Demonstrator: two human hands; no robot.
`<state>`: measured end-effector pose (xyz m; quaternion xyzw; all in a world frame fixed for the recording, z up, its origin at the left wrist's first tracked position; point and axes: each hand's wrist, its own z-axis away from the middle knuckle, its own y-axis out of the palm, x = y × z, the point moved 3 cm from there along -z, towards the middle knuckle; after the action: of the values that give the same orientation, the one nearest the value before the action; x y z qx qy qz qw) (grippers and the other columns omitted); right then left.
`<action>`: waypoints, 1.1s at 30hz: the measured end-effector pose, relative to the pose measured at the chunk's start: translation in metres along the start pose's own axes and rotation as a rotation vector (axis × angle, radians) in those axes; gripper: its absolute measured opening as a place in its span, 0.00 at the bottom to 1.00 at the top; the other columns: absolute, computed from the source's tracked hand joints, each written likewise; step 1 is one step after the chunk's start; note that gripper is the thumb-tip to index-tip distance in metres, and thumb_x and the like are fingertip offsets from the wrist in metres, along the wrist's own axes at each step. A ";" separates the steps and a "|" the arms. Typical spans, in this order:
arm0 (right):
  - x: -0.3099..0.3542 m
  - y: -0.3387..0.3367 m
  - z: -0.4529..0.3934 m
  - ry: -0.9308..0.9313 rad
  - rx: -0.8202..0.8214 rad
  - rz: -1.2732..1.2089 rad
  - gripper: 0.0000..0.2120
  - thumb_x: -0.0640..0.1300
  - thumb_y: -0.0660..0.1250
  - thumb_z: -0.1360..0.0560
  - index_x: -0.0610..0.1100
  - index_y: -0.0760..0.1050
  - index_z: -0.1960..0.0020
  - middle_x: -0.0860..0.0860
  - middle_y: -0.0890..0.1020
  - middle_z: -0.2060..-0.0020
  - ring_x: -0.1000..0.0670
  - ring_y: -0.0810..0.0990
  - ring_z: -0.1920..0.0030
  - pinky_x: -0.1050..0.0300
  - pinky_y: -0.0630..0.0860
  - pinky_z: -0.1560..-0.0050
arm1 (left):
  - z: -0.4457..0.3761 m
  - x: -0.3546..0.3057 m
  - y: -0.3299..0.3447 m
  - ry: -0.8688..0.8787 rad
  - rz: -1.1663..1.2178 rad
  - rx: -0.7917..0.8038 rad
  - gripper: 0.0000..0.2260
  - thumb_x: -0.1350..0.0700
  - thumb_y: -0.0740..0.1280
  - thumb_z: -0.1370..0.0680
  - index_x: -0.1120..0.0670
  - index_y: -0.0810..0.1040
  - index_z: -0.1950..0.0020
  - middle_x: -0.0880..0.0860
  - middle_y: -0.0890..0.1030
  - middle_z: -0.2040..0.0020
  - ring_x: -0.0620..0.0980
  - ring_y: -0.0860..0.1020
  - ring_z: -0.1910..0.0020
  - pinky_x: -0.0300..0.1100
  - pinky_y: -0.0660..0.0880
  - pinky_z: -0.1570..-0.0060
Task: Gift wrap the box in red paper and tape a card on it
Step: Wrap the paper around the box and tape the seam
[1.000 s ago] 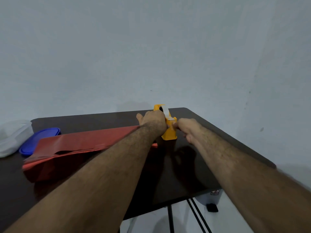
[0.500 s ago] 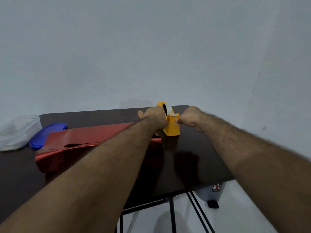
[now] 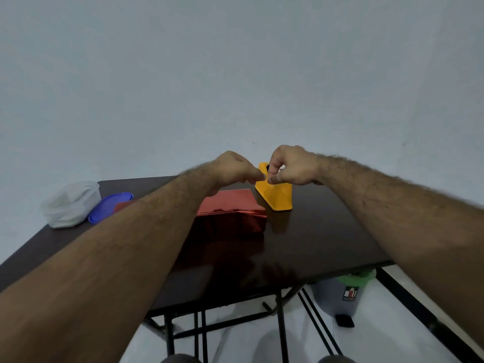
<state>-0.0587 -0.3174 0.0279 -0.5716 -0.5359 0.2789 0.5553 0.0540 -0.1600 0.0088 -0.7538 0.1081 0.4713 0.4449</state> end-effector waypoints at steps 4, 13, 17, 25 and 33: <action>0.024 -0.004 0.007 -0.055 0.024 -0.012 0.04 0.50 0.79 0.28 0.56 0.86 0.61 0.54 0.86 0.51 0.52 0.82 0.45 0.43 0.82 0.42 | 0.022 -0.007 -0.008 0.025 -0.032 -0.004 0.02 0.59 0.80 0.29 0.55 0.90 0.58 0.51 0.88 0.57 0.49 0.82 0.51 0.45 0.80 0.45; 0.054 -0.010 0.030 0.005 0.083 -0.348 0.04 0.44 0.81 0.26 0.47 0.86 0.55 0.53 0.86 0.55 0.54 0.82 0.52 0.59 0.76 0.55 | 0.061 -0.012 -0.030 0.016 -0.006 -0.088 0.04 0.66 0.75 0.29 0.59 0.88 0.60 0.56 0.88 0.58 0.52 0.83 0.54 0.45 0.81 0.50; 0.049 0.001 0.032 0.150 0.036 -0.743 0.08 0.46 0.82 0.29 0.47 0.89 0.51 0.54 0.86 0.53 0.51 0.77 0.51 0.55 0.68 0.57 | 0.077 -0.013 -0.044 -0.039 0.085 -0.145 0.06 0.63 0.75 0.25 0.64 0.87 0.51 0.58 0.87 0.55 0.51 0.82 0.56 0.38 0.74 0.59; 0.032 0.058 0.040 -0.037 -0.225 -0.490 0.16 0.43 0.79 0.29 0.57 0.85 0.44 0.59 0.85 0.45 0.58 0.81 0.48 0.65 0.75 0.44 | 0.093 0.030 -0.062 -0.264 0.231 -0.131 0.02 0.57 0.76 0.23 0.54 0.85 0.54 0.49 0.86 0.61 0.50 0.83 0.55 0.54 0.66 0.40; 0.036 0.115 0.055 -0.526 -0.267 0.040 0.28 0.57 0.66 0.22 0.48 0.76 0.24 0.53 0.78 0.26 0.49 0.75 0.26 0.43 0.71 0.25 | 0.089 0.069 -0.058 -0.298 0.482 -0.076 0.04 0.57 0.72 0.19 0.57 0.84 0.50 0.52 0.84 0.59 0.47 0.80 0.62 0.43 0.76 0.58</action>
<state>-0.0650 -0.2435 -0.0817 -0.5581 -0.6821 0.3555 0.3114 0.0697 -0.0396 -0.0281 -0.6452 0.1997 0.6726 0.3025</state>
